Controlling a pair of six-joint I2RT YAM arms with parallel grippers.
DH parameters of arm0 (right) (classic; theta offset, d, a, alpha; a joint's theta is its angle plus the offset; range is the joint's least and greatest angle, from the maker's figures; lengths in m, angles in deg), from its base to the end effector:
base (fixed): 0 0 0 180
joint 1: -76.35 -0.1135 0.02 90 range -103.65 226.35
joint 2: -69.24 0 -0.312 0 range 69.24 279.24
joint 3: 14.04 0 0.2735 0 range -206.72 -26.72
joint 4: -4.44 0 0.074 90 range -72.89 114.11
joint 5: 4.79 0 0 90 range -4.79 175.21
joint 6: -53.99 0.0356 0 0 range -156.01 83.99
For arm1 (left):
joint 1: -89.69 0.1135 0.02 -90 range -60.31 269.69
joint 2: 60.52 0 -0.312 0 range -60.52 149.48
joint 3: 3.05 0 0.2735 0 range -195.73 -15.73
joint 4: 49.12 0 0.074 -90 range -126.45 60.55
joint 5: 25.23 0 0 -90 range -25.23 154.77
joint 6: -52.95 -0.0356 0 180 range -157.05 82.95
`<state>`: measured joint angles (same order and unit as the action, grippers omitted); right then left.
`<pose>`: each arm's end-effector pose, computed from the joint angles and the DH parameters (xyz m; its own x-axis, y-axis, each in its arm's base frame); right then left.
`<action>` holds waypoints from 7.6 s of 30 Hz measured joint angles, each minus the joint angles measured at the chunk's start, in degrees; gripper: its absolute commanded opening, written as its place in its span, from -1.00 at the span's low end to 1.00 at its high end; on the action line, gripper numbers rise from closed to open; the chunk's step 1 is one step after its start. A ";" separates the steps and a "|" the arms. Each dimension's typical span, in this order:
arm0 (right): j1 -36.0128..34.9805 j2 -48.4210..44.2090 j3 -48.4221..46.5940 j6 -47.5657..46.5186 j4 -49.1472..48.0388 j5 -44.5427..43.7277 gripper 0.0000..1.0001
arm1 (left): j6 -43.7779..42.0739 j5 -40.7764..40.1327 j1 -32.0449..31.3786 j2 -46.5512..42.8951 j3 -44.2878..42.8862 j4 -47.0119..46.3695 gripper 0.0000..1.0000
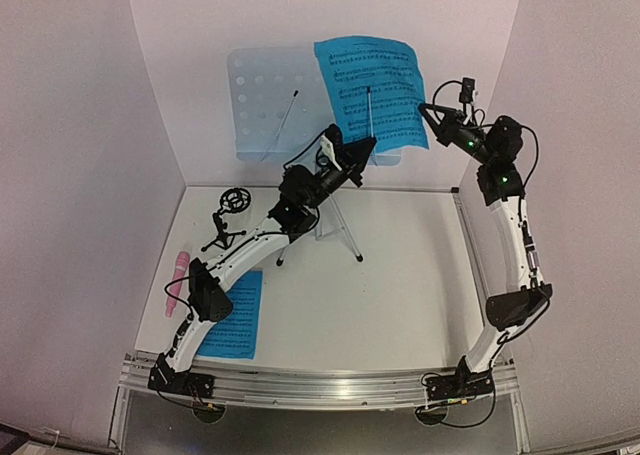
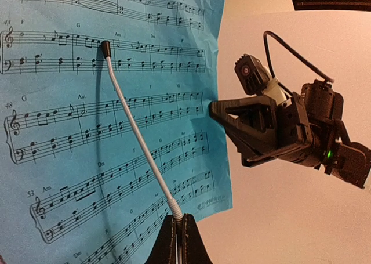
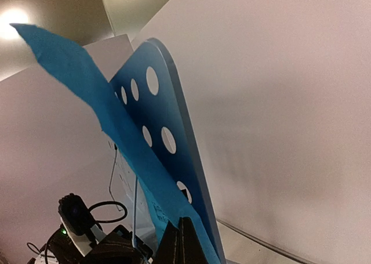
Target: Pack up the instrument practice props
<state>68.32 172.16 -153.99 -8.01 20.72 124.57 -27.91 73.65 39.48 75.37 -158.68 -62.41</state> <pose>0.3959 0.0787 0.6183 -0.0166 0.3642 -0.9312 -0.7786 0.5796 0.2406 0.3753 -0.4592 0.4825 0.2107 -0.4982 -0.8411 0.8867 0.4596 -0.0501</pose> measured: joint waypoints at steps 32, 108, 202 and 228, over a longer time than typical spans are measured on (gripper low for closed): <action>0.00 -19.61 12.80 -3.76 0.91 -36.65 -1.00 | -10.62 4.53 -0.67 -2.28 7.21 -7.40 -1.00; -34.94 -9.53 41.23 32.81 40.13 -17.93 -1.00 | -27.37 6.17 5.95 -81.38 84.33 44.45 0.77; -46.65 11.11 29.41 44.88 -11.83 -17.33 -1.00 | 73.25 41.16 42.57 -68.83 116.57 -7.17 -1.00; -54.27 29.49 25.15 43.39 -3.46 -25.08 -1.00 | 23.88 3.72 43.96 -70.85 94.01 78.50 -1.00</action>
<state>14.05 201.66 -128.83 35.38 17.26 99.49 -4.04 77.37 83.44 4.52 -64.67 16.09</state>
